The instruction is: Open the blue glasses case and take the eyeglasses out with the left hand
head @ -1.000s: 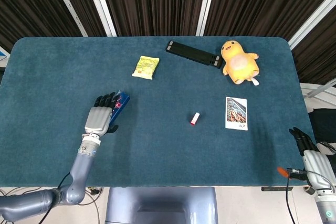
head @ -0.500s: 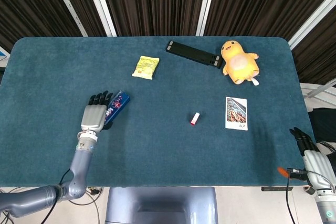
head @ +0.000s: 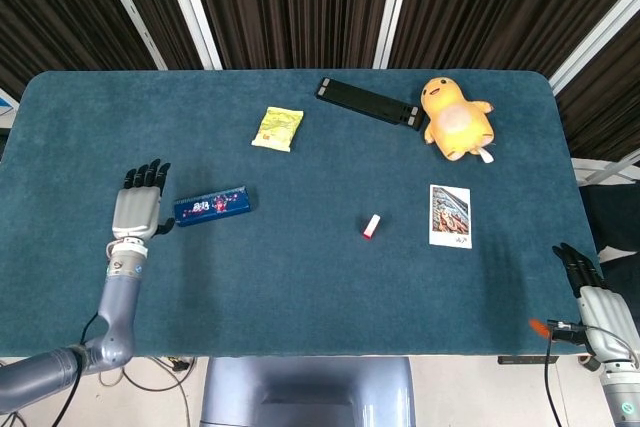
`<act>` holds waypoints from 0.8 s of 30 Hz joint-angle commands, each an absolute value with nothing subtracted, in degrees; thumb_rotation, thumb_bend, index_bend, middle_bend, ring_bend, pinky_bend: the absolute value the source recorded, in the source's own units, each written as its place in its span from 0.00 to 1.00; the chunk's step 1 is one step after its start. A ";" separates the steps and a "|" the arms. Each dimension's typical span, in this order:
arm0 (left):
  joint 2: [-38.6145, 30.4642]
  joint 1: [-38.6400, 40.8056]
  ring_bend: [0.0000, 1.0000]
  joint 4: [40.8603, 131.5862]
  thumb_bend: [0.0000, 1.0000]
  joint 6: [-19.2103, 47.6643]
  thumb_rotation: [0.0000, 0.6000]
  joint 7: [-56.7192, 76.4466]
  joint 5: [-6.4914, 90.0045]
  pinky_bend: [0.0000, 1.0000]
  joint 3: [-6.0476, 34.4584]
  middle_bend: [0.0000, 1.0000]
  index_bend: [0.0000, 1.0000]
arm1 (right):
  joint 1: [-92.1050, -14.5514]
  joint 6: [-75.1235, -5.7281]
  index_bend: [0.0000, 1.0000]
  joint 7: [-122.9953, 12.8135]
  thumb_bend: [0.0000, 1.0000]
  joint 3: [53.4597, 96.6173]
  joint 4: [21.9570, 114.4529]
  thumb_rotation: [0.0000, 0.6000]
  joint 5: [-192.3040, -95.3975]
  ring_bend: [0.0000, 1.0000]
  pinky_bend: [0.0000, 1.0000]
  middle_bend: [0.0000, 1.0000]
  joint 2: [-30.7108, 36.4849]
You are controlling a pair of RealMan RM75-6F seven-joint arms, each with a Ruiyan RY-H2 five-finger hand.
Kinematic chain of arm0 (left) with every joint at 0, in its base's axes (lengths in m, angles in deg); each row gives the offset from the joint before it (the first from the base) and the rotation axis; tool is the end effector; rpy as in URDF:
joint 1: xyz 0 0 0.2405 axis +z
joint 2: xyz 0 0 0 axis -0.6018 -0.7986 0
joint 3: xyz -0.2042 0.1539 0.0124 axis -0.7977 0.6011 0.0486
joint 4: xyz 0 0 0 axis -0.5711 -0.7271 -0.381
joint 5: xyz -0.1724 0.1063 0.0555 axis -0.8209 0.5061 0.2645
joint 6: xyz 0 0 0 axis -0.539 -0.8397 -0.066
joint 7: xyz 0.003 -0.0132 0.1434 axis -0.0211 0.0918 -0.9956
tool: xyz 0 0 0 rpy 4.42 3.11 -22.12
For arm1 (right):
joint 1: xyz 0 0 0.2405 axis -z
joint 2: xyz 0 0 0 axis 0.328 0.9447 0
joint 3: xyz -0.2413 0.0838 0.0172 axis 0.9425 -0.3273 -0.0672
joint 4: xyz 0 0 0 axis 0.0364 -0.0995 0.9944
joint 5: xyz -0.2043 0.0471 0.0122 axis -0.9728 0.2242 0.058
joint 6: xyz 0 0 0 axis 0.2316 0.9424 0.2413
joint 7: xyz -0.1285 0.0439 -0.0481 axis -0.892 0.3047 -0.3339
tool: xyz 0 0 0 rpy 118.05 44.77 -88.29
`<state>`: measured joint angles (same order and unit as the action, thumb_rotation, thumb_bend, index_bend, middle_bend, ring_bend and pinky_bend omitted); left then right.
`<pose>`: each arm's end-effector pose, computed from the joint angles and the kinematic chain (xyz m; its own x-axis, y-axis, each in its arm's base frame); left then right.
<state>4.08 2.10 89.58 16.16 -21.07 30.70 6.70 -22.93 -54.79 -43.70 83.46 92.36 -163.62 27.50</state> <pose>-0.2337 0.3600 0.0184 0.4932 0.1746 0.8522 0.8616 0.0373 -0.5062 -0.3155 -0.1686 0.1643 0.1555 -0.1275 0.9796 -0.9811 0.0954 0.1682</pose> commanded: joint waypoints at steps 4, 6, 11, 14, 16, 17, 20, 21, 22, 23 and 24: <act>3.29 1.90 0.00 87.75 0.23 17.02 1.00 -20.21 30.33 0.06 6.74 0.00 0.00 | -22.86 -54.86 0.00 -43.92 0.11 83.45 92.44 1.00 -163.58 0.00 0.20 0.00 27.48; 3.18 1.86 0.00 87.58 0.23 17.05 1.00 -19.96 30.24 0.06 6.69 0.00 0.00 | -22.85 -54.87 0.00 -43.95 0.11 83.44 92.47 1.00 -163.55 0.00 0.20 0.00 27.48; 1.94 2.37 0.00 90.28 0.23 16.36 1.00 -19.03 30.96 0.16 6.98 0.00 0.00 | -22.79 -54.97 0.00 -43.86 0.11 83.45 92.48 1.00 -163.67 0.00 0.20 0.00 27.52; 0.59 2.77 0.06 93.36 0.23 15.39 1.00 -19.67 31.57 0.28 7.51 0.03 0.00 | -22.77 -55.00 0.00 -43.70 0.11 83.49 92.44 1.00 -163.83 0.00 0.20 0.00 27.58; -0.08 2.87 0.09 95.06 0.23 14.61 1.00 -20.38 31.82 0.31 7.67 0.10 0.00 | -22.77 -55.01 0.00 -43.58 0.11 83.50 92.41 1.00 -163.90 0.00 0.20 0.00 27.59; -0.51 2.86 0.10 96.21 0.23 14.26 1.00 -20.90 31.71 0.31 7.69 0.12 0.00 | -22.76 -55.02 0.00 -43.50 0.11 83.51 92.42 1.00 -163.96 0.00 0.20 0.00 27.62; -1.11 2.63 0.10 98.00 0.23 14.28 1.00 -21.79 30.66 0.30 7.42 0.18 0.02 | -22.77 -54.97 0.00 -43.35 0.11 83.53 92.40 1.00 -164.03 0.00 0.20 0.00 27.69; -1.20 2.46 0.10 98.59 0.23 14.34 1.00 -22.08 29.94 0.30 7.11 0.19 0.03 | -22.78 -54.94 0.00 -43.27 0.11 83.54 92.40 1.00 -164.03 0.00 0.20 0.00 27.71; -1.22 2.35 0.10 98.81 0.24 14.39 1.00 -22.28 29.52 0.30 6.97 0.19 0.03 | -22.78 -54.93 0.00 -43.22 0.11 83.54 92.39 1.00 -164.03 0.00 0.20 0.00 27.72; -1.23 2.10 0.10 99.16 0.24 14.58 1.00 -22.77 28.56 0.29 6.72 0.19 0.03 | -22.78 -54.90 0.00 -43.14 0.11 83.54 92.39 1.00 -164.04 0.00 0.20 0.00 27.75; -1.18 1.81 0.10 99.41 0.24 14.83 1.00 -23.33 27.48 0.29 6.47 0.20 0.03 | -22.79 -54.89 0.00 -43.08 0.11 83.54 92.38 1.00 -164.04 0.00 0.20 0.00 27.78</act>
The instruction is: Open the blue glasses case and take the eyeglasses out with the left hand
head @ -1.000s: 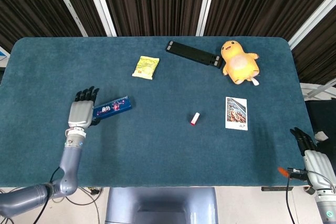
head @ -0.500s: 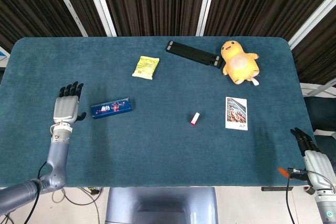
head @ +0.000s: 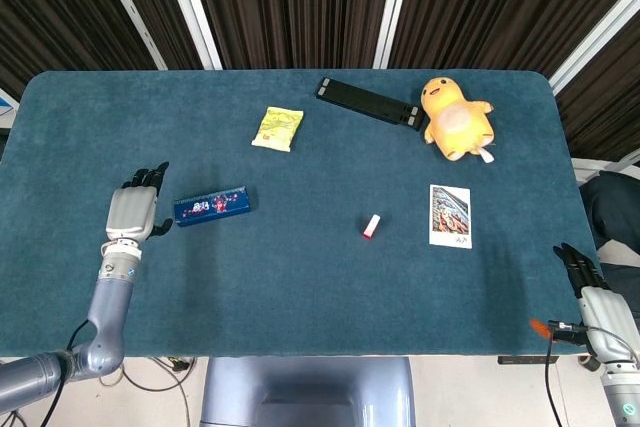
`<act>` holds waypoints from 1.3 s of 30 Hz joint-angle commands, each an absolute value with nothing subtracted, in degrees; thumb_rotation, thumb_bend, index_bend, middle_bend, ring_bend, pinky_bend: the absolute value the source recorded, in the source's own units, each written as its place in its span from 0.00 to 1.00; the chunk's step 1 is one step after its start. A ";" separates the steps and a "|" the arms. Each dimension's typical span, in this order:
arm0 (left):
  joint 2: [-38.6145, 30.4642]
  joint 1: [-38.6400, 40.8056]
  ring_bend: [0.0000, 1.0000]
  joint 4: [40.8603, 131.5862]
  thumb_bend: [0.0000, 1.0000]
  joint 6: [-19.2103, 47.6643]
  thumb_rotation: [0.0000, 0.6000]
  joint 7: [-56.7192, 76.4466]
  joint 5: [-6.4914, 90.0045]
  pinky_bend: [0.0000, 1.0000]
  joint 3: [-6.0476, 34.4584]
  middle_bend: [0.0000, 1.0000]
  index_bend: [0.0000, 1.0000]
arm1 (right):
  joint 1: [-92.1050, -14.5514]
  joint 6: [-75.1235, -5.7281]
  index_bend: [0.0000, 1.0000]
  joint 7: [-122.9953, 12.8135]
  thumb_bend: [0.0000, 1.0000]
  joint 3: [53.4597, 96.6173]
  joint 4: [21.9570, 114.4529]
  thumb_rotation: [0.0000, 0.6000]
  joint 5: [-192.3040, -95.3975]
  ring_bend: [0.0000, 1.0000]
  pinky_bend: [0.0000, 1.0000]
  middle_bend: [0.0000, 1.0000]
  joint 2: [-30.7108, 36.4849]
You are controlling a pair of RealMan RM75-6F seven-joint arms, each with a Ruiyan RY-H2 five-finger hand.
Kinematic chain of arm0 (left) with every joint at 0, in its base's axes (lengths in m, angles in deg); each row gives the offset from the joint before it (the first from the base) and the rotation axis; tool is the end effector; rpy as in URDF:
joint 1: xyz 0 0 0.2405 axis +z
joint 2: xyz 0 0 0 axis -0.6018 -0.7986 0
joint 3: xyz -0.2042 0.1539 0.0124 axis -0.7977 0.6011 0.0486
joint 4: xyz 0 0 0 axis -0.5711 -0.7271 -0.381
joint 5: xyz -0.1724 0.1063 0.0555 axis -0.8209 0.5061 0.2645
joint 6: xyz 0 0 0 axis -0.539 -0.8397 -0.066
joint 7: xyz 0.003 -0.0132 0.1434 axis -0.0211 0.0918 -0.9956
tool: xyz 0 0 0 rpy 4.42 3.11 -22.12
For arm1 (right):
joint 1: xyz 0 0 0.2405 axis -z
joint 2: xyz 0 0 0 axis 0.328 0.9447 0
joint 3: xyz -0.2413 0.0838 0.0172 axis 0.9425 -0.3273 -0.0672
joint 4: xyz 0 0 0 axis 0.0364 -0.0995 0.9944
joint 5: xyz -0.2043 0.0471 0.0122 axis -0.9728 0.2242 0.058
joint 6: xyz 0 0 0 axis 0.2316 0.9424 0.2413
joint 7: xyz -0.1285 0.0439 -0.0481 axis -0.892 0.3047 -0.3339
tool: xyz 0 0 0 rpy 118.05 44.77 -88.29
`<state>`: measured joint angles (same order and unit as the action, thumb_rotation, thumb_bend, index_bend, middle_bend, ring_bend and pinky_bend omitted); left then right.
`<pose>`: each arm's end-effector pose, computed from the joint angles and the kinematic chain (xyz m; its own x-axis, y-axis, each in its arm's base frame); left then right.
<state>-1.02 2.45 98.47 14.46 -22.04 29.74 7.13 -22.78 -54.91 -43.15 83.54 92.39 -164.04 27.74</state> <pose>-0.2193 0.3503 0.0359 0.4707 0.1763 0.8645 0.8771 0.0126 -0.4802 -0.3152 -0.1676 0.1653 0.1508 -0.1278 0.9803 -0.9823 0.0922 0.1632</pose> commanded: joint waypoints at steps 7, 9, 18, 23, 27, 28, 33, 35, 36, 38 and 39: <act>-0.47 -1.32 0.10 99.85 0.26 16.58 1.00 -29.59 18.56 0.24 5.58 0.25 0.03 | -22.85 -54.72 0.00 -42.83 0.11 83.50 92.35 1.00 -163.96 0.00 0.20 0.00 27.81; -0.34 -2.09 0.10 99.85 0.27 16.90 1.00 -30.76 16.83 0.23 5.47 0.25 0.03 | -22.85 -54.70 0.00 -42.82 0.11 83.50 92.35 1.00 -163.95 0.00 0.20 0.00 27.84; 0.20 -4.85 0.10 99.82 0.27 17.58 1.00 -34.08 10.68 0.22 5.81 0.25 0.04 | -22.87 -54.62 0.00 -42.87 0.11 83.50 92.38 1.00 -163.93 0.00 0.20 0.00 27.84; 0.50 -5.68 0.10 99.85 0.30 17.70 1.00 -34.35 9.54 0.22 6.26 0.25 0.04 | -22.85 -54.60 0.00 -42.86 0.12 83.51 92.43 1.00 -163.92 0.00 0.20 0.00 27.87; 0.76 -6.26 0.10 99.69 0.31 17.83 1.00 -34.15 8.57 0.22 6.50 0.25 0.04 | -22.83 -54.62 0.00 -42.84 0.12 83.52 92.44 1.00 -163.94 0.00 0.20 0.00 27.89; 0.81 -6.37 0.10 99.64 0.31 17.83 1.00 -34.09 8.46 0.22 6.55 0.25 0.04 | -22.84 -54.62 0.00 -42.83 0.12 83.52 92.44 1.00 -163.95 0.00 0.20 0.00 27.88; 1.00 -6.94 0.10 99.35 0.32 17.84 1.00 -33.81 8.04 0.22 6.95 0.26 0.05 | -22.82 -54.62 0.00 -42.80 0.12 83.54 92.49 1.00 -163.96 0.00 0.20 0.00 27.92; 1.05 -7.10 0.10 99.23 0.32 17.87 1.00 -33.73 7.85 0.22 7.10 0.26 0.05 | -22.82 -54.56 0.00 -42.77 0.12 83.55 92.52 1.00 -163.91 0.00 0.20 0.00 27.94; 1.09 -7.18 0.10 99.13 0.32 17.87 1.00 -33.70 7.74 0.22 7.18 0.26 0.05 | -22.82 -54.52 0.00 -42.71 0.12 83.55 92.57 1.00 -163.88 0.00 0.20 0.00 27.96; 1.19 -7.36 0.10 98.86 0.33 17.85 1.00 -33.56 7.53 0.22 7.31 0.26 0.05 | -22.81 -54.49 0.00 -42.61 0.12 83.53 92.67 1.00 -163.79 0.00 0.20 0.00 28.01; 1.25 -7.45 0.10 98.67 0.35 17.85 1.00 -33.45 7.40 0.22 7.38 0.27 0.06 | -22.81 -54.48 0.00 -42.61 0.12 83.51 92.72 1.00 -163.76 0.00 0.20 0.00 28.02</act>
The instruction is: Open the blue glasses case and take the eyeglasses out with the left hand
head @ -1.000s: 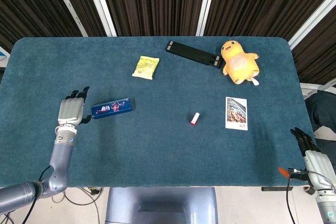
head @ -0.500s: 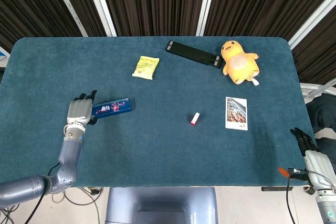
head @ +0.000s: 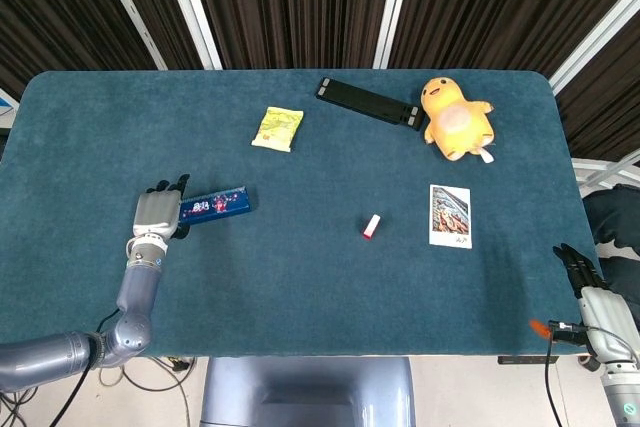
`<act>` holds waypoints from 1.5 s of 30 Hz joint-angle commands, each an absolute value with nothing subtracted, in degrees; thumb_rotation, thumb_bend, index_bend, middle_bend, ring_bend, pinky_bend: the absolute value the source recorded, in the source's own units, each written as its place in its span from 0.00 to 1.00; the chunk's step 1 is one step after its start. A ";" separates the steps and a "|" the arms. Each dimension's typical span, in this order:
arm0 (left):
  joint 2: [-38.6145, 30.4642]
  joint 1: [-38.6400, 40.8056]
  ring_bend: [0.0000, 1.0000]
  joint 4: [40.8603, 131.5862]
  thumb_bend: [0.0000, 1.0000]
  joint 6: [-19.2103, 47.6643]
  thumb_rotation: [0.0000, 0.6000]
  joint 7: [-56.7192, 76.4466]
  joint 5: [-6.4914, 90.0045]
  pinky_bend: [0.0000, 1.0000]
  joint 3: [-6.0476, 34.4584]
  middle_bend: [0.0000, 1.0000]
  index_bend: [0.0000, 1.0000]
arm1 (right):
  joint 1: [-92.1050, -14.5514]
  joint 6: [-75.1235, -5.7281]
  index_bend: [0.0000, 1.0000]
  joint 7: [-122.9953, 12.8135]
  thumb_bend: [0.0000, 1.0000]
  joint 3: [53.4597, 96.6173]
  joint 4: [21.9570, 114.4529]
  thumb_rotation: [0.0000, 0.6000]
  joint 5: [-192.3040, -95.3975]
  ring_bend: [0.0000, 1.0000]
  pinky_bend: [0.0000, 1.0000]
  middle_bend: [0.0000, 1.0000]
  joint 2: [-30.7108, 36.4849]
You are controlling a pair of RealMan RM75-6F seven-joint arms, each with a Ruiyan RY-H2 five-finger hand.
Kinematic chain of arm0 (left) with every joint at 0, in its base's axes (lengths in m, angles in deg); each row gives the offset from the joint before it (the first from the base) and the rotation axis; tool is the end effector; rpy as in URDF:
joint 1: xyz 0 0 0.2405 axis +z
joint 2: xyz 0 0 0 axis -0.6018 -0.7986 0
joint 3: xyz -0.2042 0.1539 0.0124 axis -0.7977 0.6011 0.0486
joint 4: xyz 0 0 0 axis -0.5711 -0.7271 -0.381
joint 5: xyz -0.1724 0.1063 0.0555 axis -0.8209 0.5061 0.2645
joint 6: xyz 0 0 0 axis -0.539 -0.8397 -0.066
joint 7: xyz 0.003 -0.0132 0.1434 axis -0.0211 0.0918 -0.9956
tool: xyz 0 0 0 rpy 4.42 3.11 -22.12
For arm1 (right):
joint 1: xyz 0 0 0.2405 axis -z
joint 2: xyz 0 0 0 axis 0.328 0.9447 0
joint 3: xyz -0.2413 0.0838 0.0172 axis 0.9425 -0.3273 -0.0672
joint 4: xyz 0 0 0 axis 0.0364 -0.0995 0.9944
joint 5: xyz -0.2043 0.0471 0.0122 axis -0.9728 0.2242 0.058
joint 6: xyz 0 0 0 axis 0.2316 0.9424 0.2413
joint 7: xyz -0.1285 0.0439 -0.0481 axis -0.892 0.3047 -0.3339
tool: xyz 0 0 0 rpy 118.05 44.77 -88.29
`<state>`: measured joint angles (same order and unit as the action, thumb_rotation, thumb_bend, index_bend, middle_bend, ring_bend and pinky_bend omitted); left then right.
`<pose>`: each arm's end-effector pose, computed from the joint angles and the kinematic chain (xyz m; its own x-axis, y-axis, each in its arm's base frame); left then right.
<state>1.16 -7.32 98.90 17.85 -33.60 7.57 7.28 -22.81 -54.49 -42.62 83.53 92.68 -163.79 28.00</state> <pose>-0.1966 0.3674 0.0053 0.4635 0.3693 0.8055 0.8515 0.0661 -0.5202 -0.3153 -0.1676 0.1656 0.1398 -0.1327 0.9813 -0.9832 0.0986 0.1534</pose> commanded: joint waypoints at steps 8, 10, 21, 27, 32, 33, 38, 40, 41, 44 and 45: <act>1.52 -7.78 0.10 97.78 0.39 18.00 1.00 -32.84 6.49 0.22 7.84 0.29 0.06 | -22.80 -54.38 0.00 -42.66 0.12 83.50 92.89 1.00 -163.58 0.00 0.20 0.00 28.08; 1.55 -7.85 0.10 97.72 0.41 18.12 1.00 -32.68 6.32 0.22 7.93 0.30 0.07 | -22.78 -54.40 0.00 -42.71 0.12 83.48 92.93 1.00 -163.54 0.00 0.20 0.00 28.06; 1.01 -8.25 0.10 97.94 0.55 18.91 1.00 -31.18 6.69 0.22 8.34 0.31 0.09 | -22.72 -54.52 0.00 -42.93 0.13 83.40 92.97 1.00 -163.40 0.00 0.20 0.00 27.96; 1.08 -8.48 0.10 97.17 0.56 19.45 1.00 -30.16 7.09 0.22 8.53 0.31 0.09 | -22.72 -54.43 0.00 -42.90 0.13 83.39 92.97 1.00 -163.32 0.00 0.20 0.00 27.99; 1.80 -8.86 0.10 95.05 0.56 20.00 1.00 -29.38 7.42 0.22 8.62 0.31 0.09 | -22.72 -54.39 0.00 -42.95 0.13 83.31 92.99 1.00 -163.12 0.00 0.20 0.00 27.96; 1.97 -8.95 0.10 94.54 0.56 20.11 1.00 -29.25 7.48 0.22 8.61 0.31 0.09 | -22.72 -54.39 0.00 -42.98 0.13 83.30 92.98 1.00 -163.08 0.00 0.20 0.00 27.95; 3.35 -9.81 0.10 90.36 0.56 20.85 1.00 -27.75 7.85 0.22 7.50 0.30 0.09 | -22.71 -54.31 0.00 -43.16 0.13 83.26 93.03 1.00 -162.85 0.00 0.20 0.00 27.89; 4.21 -10.45 0.10 88.00 0.55 20.83 1.00 -26.67 8.70 0.22 6.50 0.30 0.09 | -22.73 -54.17 0.00 -43.13 0.13 83.23 93.12 1.00 -162.66 0.00 0.20 0.00 27.89; 4.66 -10.74 0.10 86.79 0.55 20.62 1.00 -26.11 9.22 0.22 6.01 0.30 0.09 | -22.74 -54.09 0.00 -43.14 0.13 83.24 93.15 1.00 -162.61 0.00 0.20 0.00 27.91; 6.44 -11.62 0.10 82.29 0.55 20.29 1.00 -23.78 10.23 0.22 4.10 0.29 0.09 | -22.77 -53.98 0.00 -43.20 0.13 83.24 93.20 1.00 -162.55 0.00 0.20 0.00 27.99; 6.95 -11.90 0.10 80.84 0.55 20.59 1.00 -22.99 10.10 0.22 3.34 0.29 0.09 | -22.74 -54.13 0.00 -43.30 0.13 83.22 93.15 1.00 -162.65 0.00 0.20 0.00 27.97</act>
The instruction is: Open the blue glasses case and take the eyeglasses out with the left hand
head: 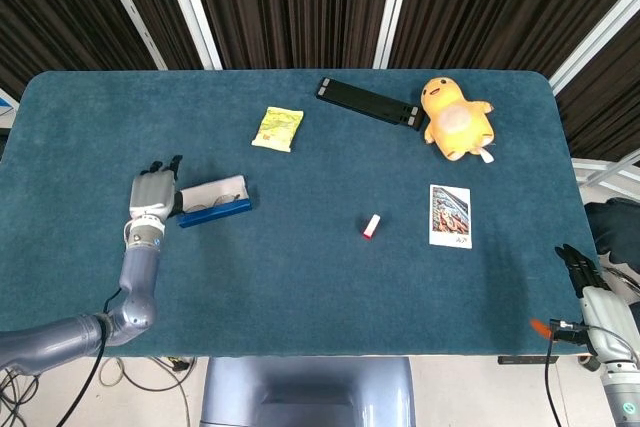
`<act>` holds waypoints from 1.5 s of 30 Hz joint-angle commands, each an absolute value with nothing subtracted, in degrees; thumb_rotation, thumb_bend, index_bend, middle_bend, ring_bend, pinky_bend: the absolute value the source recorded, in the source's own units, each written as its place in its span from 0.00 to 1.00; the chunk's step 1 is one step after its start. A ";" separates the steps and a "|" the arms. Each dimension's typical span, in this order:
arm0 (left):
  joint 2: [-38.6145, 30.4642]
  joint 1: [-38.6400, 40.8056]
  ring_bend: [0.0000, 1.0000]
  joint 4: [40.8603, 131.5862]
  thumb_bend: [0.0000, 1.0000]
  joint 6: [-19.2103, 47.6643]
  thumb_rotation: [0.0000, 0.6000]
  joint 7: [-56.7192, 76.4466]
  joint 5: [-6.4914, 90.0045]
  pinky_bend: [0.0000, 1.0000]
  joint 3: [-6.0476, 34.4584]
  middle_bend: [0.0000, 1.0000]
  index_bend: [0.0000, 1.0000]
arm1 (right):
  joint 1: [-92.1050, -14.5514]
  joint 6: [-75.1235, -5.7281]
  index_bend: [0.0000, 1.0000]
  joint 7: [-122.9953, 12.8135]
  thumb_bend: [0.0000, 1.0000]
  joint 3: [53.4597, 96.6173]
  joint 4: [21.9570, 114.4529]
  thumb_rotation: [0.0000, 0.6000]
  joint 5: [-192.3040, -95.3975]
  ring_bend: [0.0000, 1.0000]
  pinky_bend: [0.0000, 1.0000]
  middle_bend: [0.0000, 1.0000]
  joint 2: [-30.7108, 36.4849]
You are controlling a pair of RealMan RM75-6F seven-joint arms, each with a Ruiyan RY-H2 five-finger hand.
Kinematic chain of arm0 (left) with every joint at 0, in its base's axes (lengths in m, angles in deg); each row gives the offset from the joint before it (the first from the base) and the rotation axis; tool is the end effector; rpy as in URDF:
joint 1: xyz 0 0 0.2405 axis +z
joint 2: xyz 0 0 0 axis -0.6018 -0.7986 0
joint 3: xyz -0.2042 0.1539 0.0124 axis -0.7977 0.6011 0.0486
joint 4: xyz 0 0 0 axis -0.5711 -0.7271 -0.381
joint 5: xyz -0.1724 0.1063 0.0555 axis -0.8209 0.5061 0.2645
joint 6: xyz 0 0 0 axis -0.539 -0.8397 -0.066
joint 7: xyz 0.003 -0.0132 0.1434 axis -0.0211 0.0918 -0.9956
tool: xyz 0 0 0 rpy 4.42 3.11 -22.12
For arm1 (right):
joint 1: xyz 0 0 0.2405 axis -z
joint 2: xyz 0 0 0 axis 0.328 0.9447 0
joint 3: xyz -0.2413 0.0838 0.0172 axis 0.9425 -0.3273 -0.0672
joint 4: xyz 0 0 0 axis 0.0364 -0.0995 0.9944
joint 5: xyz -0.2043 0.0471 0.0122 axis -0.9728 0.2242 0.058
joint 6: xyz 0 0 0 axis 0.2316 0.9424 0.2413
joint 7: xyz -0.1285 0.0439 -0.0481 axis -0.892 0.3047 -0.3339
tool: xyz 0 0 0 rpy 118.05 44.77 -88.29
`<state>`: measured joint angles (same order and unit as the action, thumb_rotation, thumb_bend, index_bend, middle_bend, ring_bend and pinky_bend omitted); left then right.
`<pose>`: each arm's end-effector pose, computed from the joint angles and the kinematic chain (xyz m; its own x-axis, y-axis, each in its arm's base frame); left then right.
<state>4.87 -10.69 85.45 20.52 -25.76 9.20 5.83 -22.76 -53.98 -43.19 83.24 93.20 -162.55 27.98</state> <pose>-0.2038 0.4083 0.0122 0.4300 0.2671 0.8624 0.8706 0.1303 -0.4745 -0.3163 -0.1679 0.1650 0.1354 -0.1332 0.9818 -0.9813 0.1187 0.1514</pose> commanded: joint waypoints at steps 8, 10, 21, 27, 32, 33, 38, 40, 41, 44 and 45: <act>4.45 -10.19 0.10 84.97 0.53 20.48 1.00 -21.09 11.48 0.22 3.31 0.26 0.07 | -22.68 -54.21 0.00 -42.95 0.13 83.19 93.07 1.00 -162.72 0.00 0.20 0.00 28.03; 2.30 -8.71 0.11 89.39 0.52 19.87 1.00 -20.63 13.35 0.26 4.61 0.25 0.07 | -22.65 -54.30 0.00 -42.99 0.13 83.20 93.00 1.00 -162.81 0.00 0.20 0.00 28.01; -7.64 -4.39 0.70 105.11 0.46 17.97 1.00 -24.38 20.97 0.86 13.01 0.75 0.08 | -22.63 -54.32 0.00 -43.17 0.13 83.22 92.88 1.00 -162.87 0.00 0.20 0.00 27.95; -9.22 -4.04 0.80 107.22 0.45 19.59 1.00 -25.77 18.85 0.94 15.21 0.87 0.13 | -22.61 -54.32 0.00 -43.18 0.13 83.25 92.86 1.00 -162.94 0.00 0.20 0.00 28.00; -8.94 -4.22 0.81 107.01 0.46 20.51 1.00 -26.50 17.24 0.94 16.31 0.87 0.15 | -22.59 -54.31 0.00 -43.24 0.13 83.27 92.90 1.00 -162.93 0.00 0.20 0.00 28.03; -8.81 -4.24 0.81 106.87 0.46 20.58 1.00 -26.53 17.08 0.94 16.43 0.87 0.16 | -22.59 -54.34 0.00 -43.27 0.13 83.25 92.90 1.00 -162.94 0.00 0.20 0.00 28.04; -7.85 -4.27 0.81 105.87 0.45 20.87 1.00 -26.40 16.27 0.94 17.03 0.87 0.17 | -22.58 -54.32 0.00 -43.29 0.13 83.26 92.89 1.00 -162.93 0.00 0.20 0.00 28.02; -7.54 -4.27 0.81 105.54 0.45 21.02 1.00 -26.36 15.97 0.94 17.29 0.87 0.17 | -22.59 -54.28 0.00 -43.26 0.13 83.26 92.90 1.00 -162.91 0.00 0.20 0.00 28.04; -7.43 -4.26 0.81 105.46 0.45 21.07 1.00 -26.36 15.85 0.94 17.41 0.87 0.17 | -22.58 -54.27 0.00 -43.24 0.13 83.26 92.90 1.00 -162.91 0.00 0.20 0.00 28.06; -7.14 -4.26 0.81 105.37 0.46 21.16 1.00 -26.44 15.66 0.94 17.83 0.87 0.17 | -22.59 -54.23 0.00 -43.18 0.13 83.29 92.91 1.00 -162.96 0.00 0.20 0.00 28.11; -7.09 -4.25 0.81 105.40 0.46 21.14 1.00 -26.46 15.65 0.94 17.93 0.87 0.17 | -22.59 -54.22 0.00 -43.18 0.13 83.30 92.91 1.00 -162.97 0.00 0.20 0.00 28.12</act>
<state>-7.13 -4.25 105.40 21.14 -26.45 15.67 17.91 -22.59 -54.21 -43.18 83.30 92.91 -162.97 28.12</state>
